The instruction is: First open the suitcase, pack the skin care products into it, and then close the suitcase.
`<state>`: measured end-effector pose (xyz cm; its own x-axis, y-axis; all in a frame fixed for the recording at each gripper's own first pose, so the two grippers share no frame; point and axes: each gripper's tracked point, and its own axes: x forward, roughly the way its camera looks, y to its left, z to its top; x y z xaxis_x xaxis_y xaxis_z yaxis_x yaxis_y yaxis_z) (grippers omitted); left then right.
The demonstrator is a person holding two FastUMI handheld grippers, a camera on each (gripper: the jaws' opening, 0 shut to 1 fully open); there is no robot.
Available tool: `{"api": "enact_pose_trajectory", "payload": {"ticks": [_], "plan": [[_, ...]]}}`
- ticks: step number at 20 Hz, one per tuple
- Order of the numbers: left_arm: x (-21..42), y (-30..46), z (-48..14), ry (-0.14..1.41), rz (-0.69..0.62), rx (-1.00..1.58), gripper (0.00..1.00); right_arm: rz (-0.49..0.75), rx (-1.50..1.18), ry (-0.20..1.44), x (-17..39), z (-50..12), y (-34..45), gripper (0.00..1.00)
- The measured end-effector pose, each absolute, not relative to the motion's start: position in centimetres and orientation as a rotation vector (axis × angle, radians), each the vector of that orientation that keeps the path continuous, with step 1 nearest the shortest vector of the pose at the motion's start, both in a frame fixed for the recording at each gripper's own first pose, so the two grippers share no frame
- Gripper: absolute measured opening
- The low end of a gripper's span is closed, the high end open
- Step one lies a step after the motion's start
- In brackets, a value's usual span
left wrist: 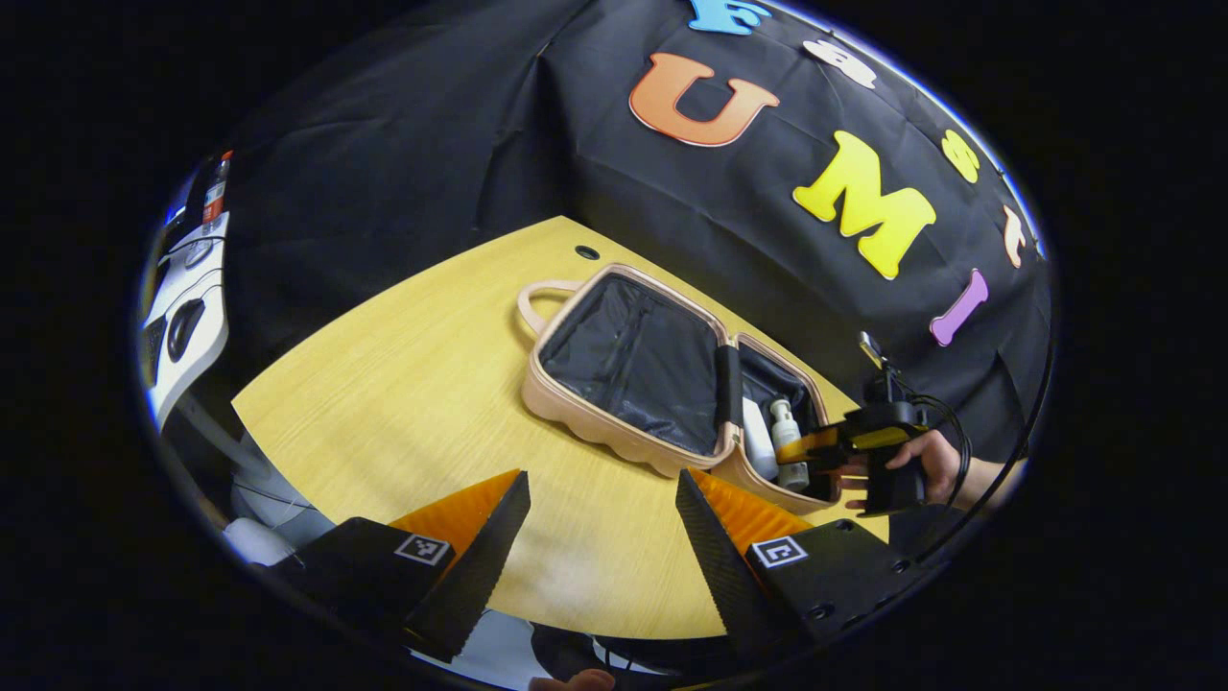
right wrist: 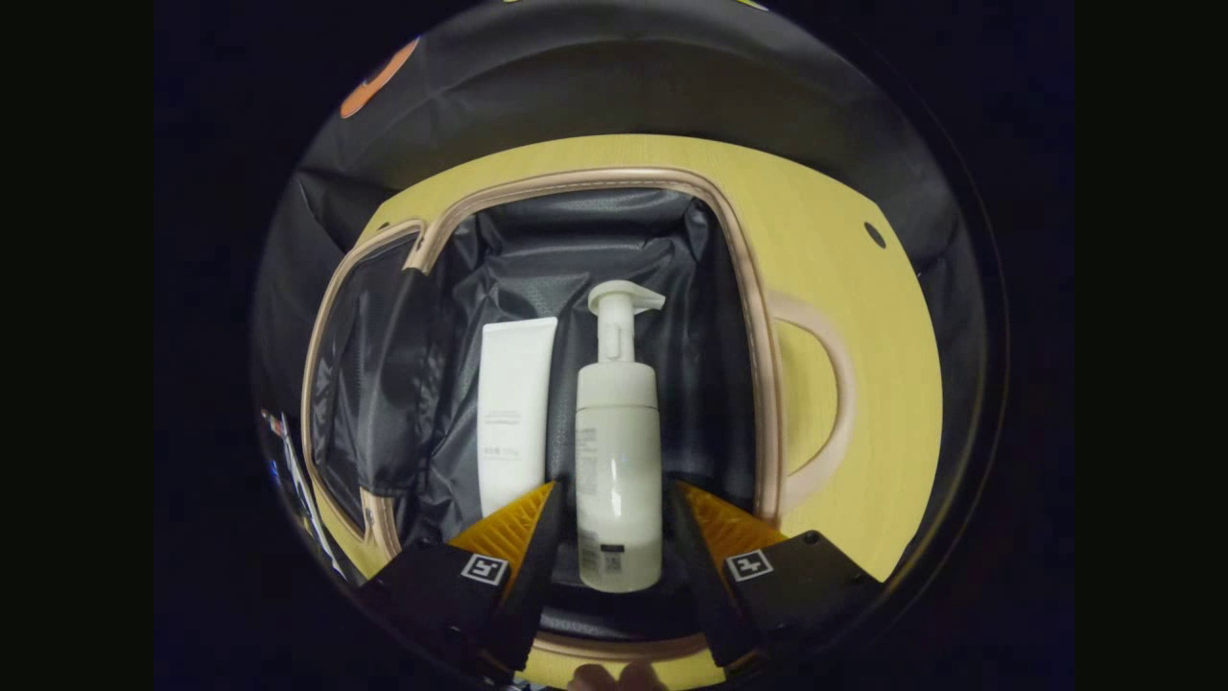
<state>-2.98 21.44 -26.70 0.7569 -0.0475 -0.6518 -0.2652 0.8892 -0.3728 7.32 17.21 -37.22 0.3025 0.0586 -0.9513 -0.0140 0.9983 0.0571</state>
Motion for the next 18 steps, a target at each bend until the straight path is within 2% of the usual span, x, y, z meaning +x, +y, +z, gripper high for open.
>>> {"api": "enact_pose_trajectory", "payload": {"ticks": [1, 2, 4, 7, 9, 12, 14, 18], "plan": [[-2.4, 22.8, -26.5, 0.695, 0.138, -0.456, 0.98, 0.064, 0.004, 1.241, 7.1, -36.3, 16.9, 0.67], [-1.4, 24.2, -26.2, 0.674, 0.146, -0.452, 0.99, 0.082, -0.029, 1.211, 7.0, -35.2, 16.5, 0.65], [2.0, 28.2, -25.7, 0.598, 0.167, -0.460, 0.98, 0.180, -0.055, 1.094, 7.1, -31.1, 16.7, 0.69], [6.6, 30.9, -25.7, 0.469, 0.128, -0.524, 0.98, 0.335, -0.047, 0.904, 6.0, -24.3, 17.0, 0.67], [8.9, 32.2, -26.7, 0.413, 0.111, -0.585, 0.97, 0.387, -0.068, 0.823, 4.5, -21.1, 16.2, 0.67], [10.9, 33.4, -30.2, 0.430, 0.115, -0.735, 0.97, 0.413, -0.111, 0.766, 2.7, -18.5, 14.9, 0.70], [12.6, 33.7, -32.1, 0.440, 0.107, -0.857, 0.97, 0.392, -0.128, 0.754, 2.0, -17.9, 14.0, 0.67], [14.8, 34.4, -34.0, 0.426, 0.118, -1.037, 0.96, 0.353, -0.093, 0.772, 1.3, -17.9, 13.0, 0.70]]}}
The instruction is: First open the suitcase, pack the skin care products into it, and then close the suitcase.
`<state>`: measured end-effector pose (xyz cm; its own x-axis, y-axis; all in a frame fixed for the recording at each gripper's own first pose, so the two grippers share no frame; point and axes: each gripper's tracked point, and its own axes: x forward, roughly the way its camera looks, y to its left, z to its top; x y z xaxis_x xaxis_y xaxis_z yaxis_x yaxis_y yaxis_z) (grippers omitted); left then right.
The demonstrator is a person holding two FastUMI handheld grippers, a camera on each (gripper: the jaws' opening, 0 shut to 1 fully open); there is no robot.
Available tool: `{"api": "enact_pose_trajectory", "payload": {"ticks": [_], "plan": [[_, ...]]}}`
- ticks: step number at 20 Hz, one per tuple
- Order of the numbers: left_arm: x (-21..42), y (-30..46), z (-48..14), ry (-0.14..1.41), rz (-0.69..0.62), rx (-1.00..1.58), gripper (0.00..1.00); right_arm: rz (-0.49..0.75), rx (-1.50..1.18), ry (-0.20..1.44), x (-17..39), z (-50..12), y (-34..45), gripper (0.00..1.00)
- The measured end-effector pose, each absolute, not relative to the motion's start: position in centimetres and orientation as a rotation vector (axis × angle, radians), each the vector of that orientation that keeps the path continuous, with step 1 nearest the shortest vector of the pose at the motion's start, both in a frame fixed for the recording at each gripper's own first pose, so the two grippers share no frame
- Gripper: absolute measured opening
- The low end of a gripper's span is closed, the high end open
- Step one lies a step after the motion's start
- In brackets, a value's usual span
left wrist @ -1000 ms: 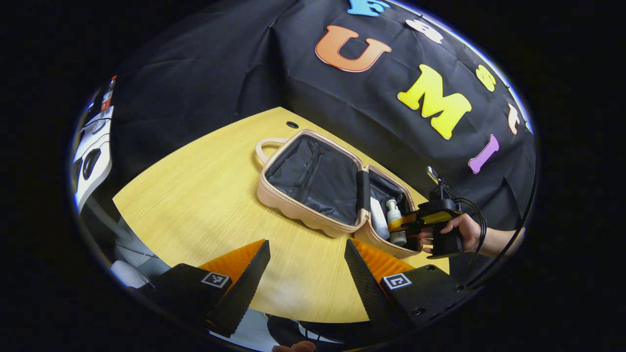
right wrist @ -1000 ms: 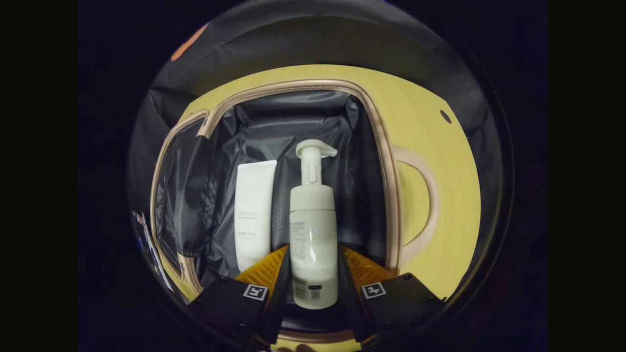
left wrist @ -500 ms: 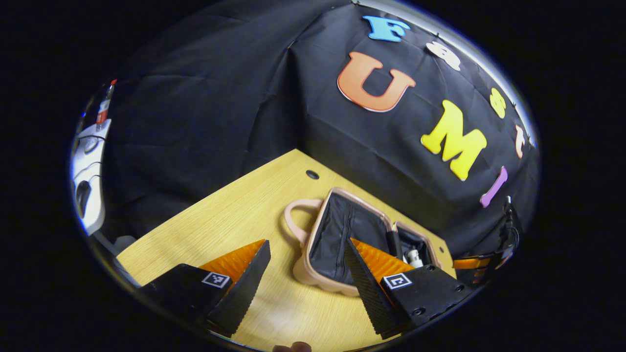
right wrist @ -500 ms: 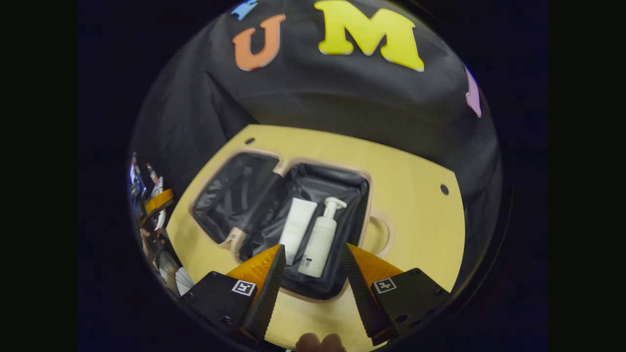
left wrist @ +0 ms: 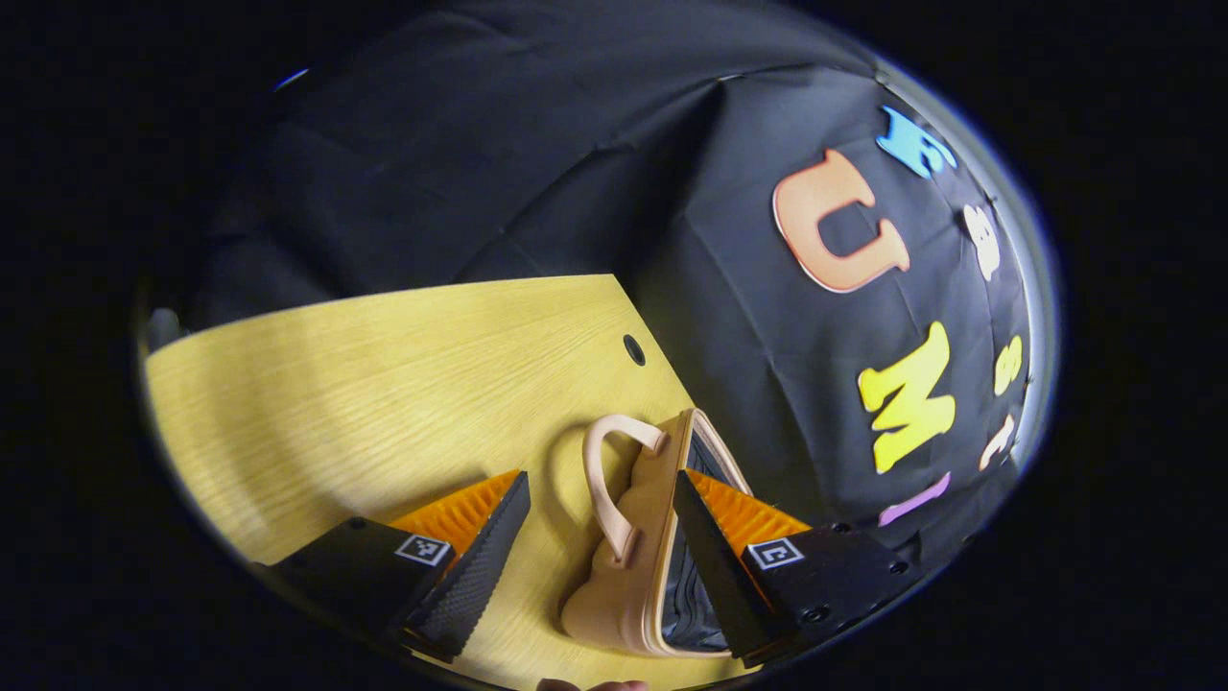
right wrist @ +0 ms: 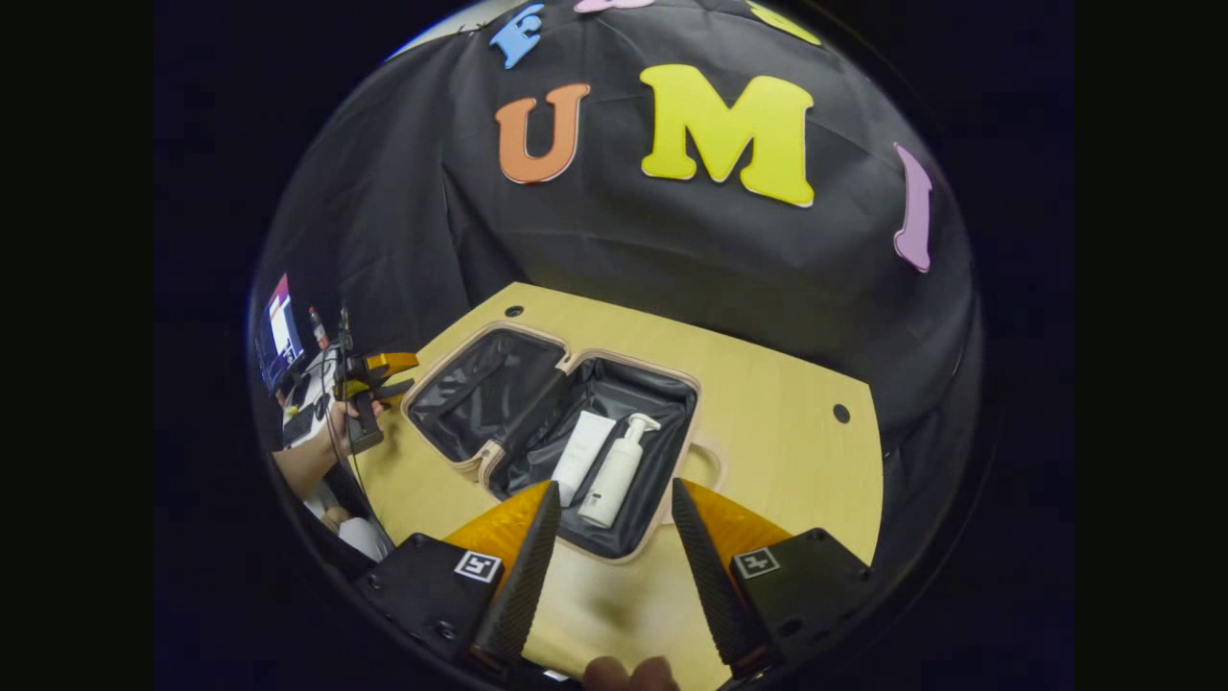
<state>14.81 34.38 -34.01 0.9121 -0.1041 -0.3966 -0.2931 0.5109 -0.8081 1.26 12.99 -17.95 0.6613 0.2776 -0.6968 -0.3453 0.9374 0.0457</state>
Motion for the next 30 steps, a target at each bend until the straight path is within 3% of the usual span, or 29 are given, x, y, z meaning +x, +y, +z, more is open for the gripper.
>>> {"api": "enact_pose_trajectory", "payload": {"ticks": [4, 5, 6, 9, 13, 15, 21, 26, 30], "plan": [[16.2, 33.1, -35.9, 0.472, 0.103, -1.056, 0.94, 0.333, -0.068, 0.787, 1.3, -18.2, 12.9, 0.70], [16.5, 33.0, -36.3, 0.493, 0.110, -1.056, 0.99, 0.329, -0.058, 0.793, 1.4, -18.3, 13.0, 0.70], [16.9, 33.0, -36.3, 0.511, 0.115, -1.055, 0.84, 0.326, -0.048, 0.801, 1.4, -18.5, 13.1, 0.70], [18.0, 33.1, -37.1, 0.544, 0.143, -1.059, 0.56, 0.331, -0.051, 0.812, 1.4, -18.6, 13.3, 0.70], [19.2, 32.7, -37.3, 0.578, 0.175, -1.054, 0.22, 0.322, -0.054, 0.793, 1.5, -18.1, 12.7, 0.70], [19.2, 32.8, -36.4, 0.581, 0.186, -0.929, 0.12, 0.286, -0.026, 0.763, 1.7, -17.6, 12.0, 0.70], [20.1, 31.9, -28.9, 0.531, 0.181, -0.613, 0.06, 0.213, -0.022, 0.653, 1.9, -15.9, 9.1, 0.70], [20.3, 27.6, -18.7, 0.431, 0.131, -0.433, 0.05, 0.155, 0.047, 0.584, 1.4, -14.1, 5.5, 0.70], [20.3, 22.6, -14.1, 0.391, 0.145, -0.204, 0.05, 0.130, 0.050, 0.526, 0.8, -12.8, 2.2, 0.69]]}}
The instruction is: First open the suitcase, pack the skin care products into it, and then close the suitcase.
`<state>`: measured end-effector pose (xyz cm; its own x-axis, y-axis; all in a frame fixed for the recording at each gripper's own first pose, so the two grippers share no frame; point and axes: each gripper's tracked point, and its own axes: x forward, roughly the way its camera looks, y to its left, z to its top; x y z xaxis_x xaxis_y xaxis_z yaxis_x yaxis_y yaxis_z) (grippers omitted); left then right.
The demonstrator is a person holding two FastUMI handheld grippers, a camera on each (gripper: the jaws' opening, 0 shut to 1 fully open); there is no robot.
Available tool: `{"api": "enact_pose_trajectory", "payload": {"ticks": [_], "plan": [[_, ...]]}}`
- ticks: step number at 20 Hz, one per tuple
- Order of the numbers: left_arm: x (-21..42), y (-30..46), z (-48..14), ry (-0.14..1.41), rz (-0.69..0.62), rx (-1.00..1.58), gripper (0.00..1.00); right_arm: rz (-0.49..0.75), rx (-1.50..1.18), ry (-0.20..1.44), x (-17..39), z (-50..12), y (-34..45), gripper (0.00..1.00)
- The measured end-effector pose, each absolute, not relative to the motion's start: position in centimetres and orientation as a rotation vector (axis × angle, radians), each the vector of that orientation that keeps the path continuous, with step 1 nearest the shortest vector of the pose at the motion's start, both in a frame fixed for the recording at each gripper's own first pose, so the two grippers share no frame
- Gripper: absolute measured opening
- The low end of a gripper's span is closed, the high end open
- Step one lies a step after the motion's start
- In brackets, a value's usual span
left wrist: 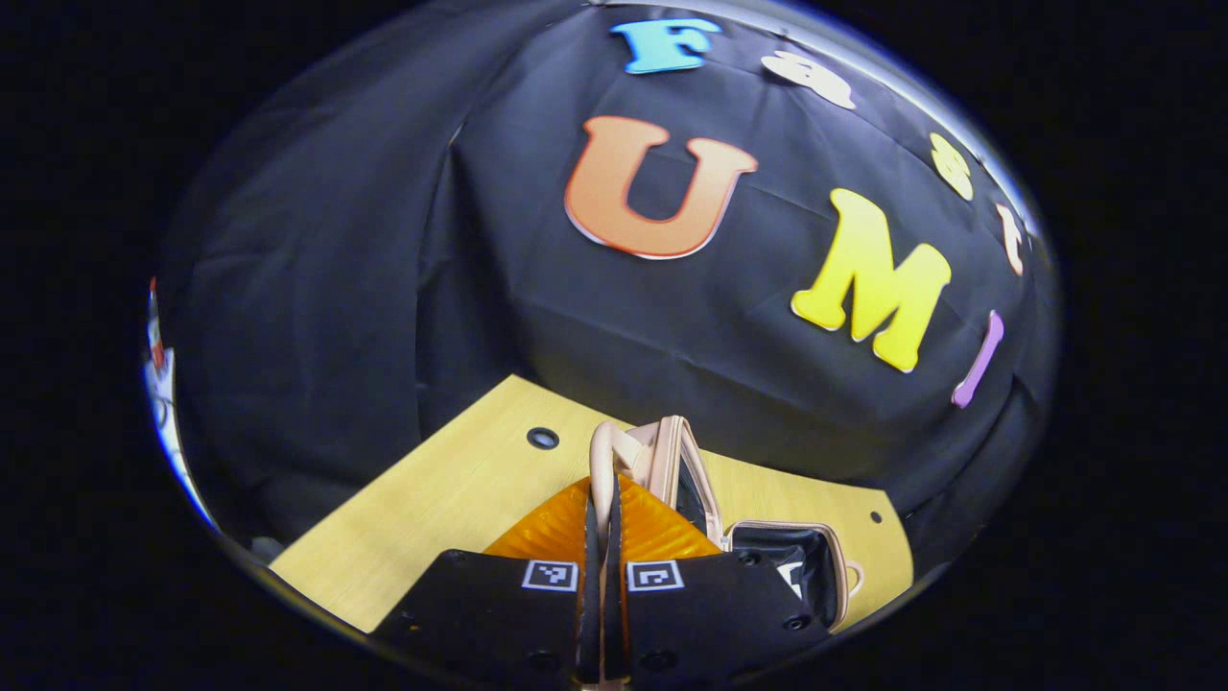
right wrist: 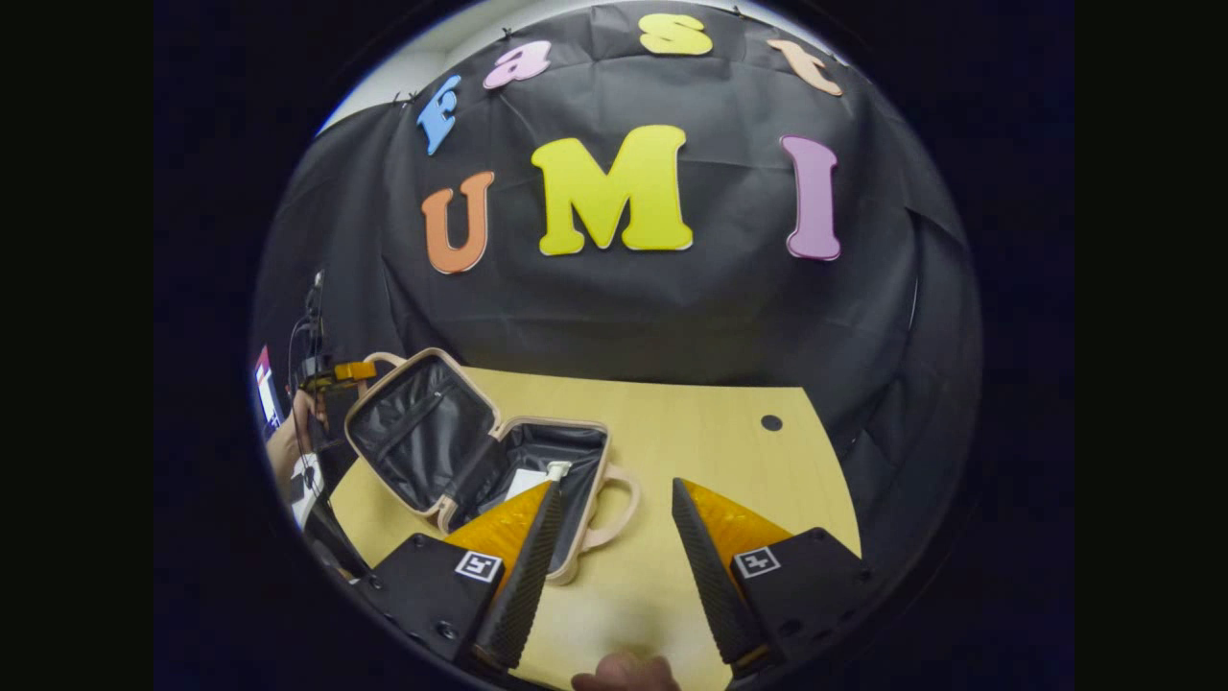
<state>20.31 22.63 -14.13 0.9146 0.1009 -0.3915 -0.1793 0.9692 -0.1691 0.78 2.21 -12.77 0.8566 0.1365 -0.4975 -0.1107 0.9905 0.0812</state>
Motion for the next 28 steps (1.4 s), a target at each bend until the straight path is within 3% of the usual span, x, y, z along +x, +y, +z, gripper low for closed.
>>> {"api": "enact_pose_trajectory", "payload": {"ticks": [5, 8, 11, 18, 28], "plan": [[19.2, 12.8, -8.4, 0.308, 0.125, 0.046, 0.05, 0.113, -0.010, 0.424, 0.0, -10.6, -1.4, 0.69], [18.4, 6.8, -7.2, 0.294, 0.122, 0.149, 0.05, 0.099, -0.020, 0.399, -0.4, -10.6, -3.5, 0.70], [18.1, -0.8, -7.8, 0.282, 0.040, 0.170, 0.05, 0.069, 0.000, 0.391, -0.3, -10.4, -6.4, 0.70], [17.5, -13.9, -15.8, 0.392, -0.096, 0.211, 0.05, -0.050, -0.004, 0.433, -2.5, -11.7, -16.3, 0.69], [17.9, -20.3, -27.7, 0.548, -0.116, 0.400, 0.05, -0.163, 0.034, 0.529, -5.7, -14.5, -24.1, 0.70]]}}
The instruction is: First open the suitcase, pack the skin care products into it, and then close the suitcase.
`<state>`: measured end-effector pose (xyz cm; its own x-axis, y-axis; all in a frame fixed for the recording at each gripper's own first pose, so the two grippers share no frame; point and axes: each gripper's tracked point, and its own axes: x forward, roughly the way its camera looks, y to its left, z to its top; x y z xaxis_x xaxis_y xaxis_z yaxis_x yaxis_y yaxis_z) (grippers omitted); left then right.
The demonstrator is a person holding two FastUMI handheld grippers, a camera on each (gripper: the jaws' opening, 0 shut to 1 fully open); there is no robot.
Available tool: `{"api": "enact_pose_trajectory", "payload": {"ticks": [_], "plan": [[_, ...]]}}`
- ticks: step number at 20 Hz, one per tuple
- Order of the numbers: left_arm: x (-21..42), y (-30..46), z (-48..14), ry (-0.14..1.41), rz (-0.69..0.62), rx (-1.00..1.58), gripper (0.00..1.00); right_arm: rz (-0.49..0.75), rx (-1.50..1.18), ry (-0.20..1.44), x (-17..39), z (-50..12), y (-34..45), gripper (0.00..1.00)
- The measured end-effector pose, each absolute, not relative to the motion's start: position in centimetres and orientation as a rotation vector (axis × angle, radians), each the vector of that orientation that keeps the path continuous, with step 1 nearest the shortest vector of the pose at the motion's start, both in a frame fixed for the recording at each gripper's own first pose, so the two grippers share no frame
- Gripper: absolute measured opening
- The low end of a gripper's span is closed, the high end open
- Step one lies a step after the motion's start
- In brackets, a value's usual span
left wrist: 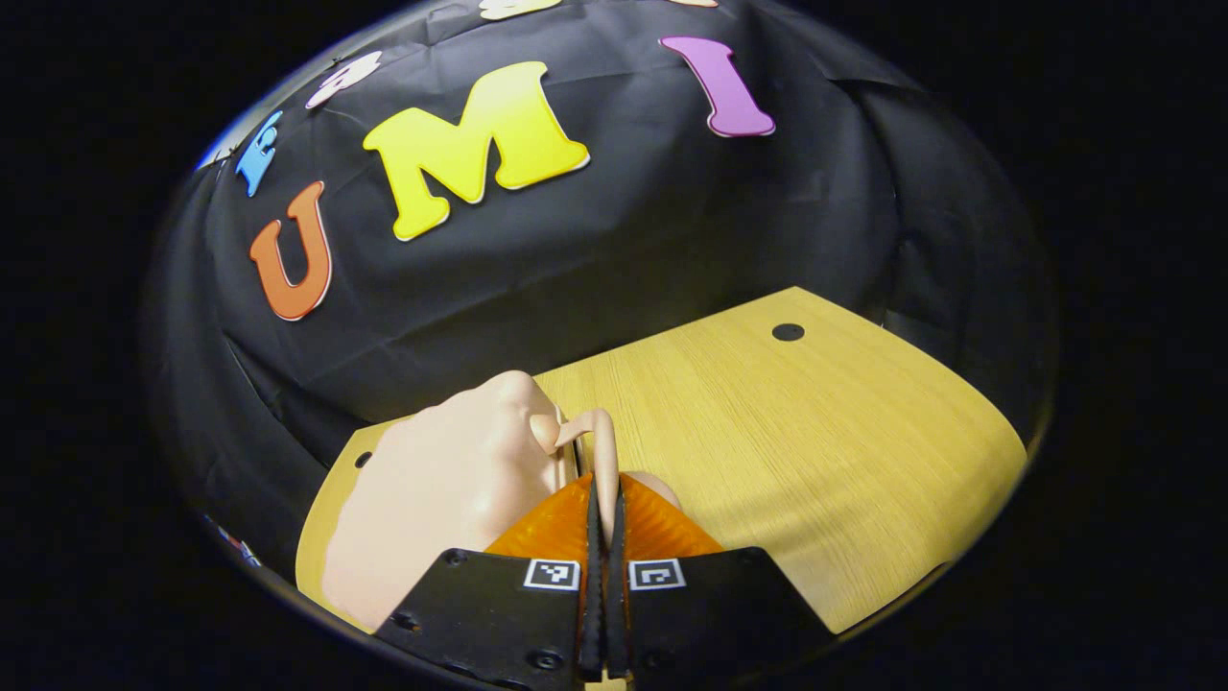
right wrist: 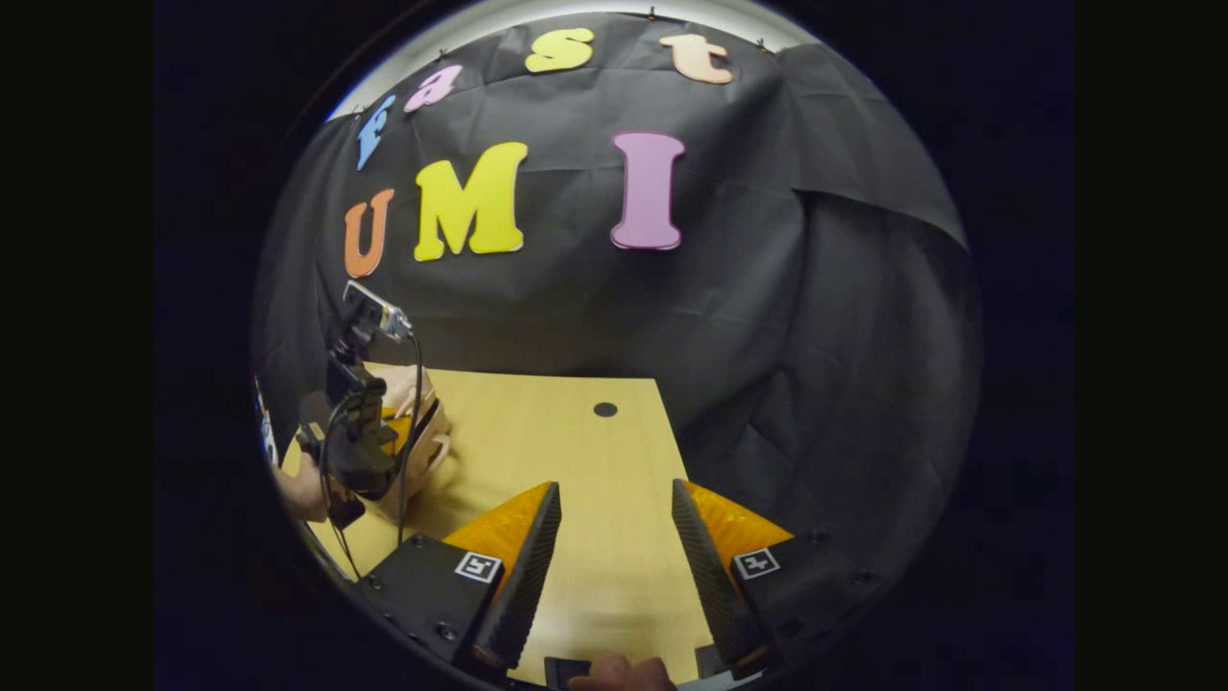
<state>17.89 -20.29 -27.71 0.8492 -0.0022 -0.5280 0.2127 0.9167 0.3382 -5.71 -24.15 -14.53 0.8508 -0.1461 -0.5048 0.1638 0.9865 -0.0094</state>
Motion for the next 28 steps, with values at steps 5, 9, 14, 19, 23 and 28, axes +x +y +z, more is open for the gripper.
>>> {"api": "enact_pose_trajectory", "payload": {"ticks": [5, 9, 14, 19, 23, 28], "plan": [[18.7, -20.9, -29.5, 0.578, -0.102, 0.433, 0.05, -0.183, 0.052, 0.551, -6.4, -15.5, -25.0, 0.70], [18.7, -21.7, -31.2, 0.634, -0.137, 0.440, 0.10, -0.167, 0.051, 0.554, -5.9, -15.6, -24.3, 0.70], [16.5, -22.8, -30.6, 0.700, -0.180, 0.356, 0.52, -0.133, 0.016, 0.527, -4.7, -14.4, -22.6, 0.67], [17.4, -21.7, -19.3, 0.447, -0.168, 0.178, 0.98, -0.085, -0.007, 0.455, -1.7, -10.8, -18.3, 0.67], [18.4, -18.4, -9.6, 0.242, -0.127, 0.113, 0.98, -0.074, -0.008, 0.345, 0.9, -6.9, -15.5, 0.70], [16.7, -13.1, -3.8, 0.153, -0.077, 0.052, 0.98, -0.065, 0.017, 0.215, 3.7, -2.1, -9.9, 0.69]]}}
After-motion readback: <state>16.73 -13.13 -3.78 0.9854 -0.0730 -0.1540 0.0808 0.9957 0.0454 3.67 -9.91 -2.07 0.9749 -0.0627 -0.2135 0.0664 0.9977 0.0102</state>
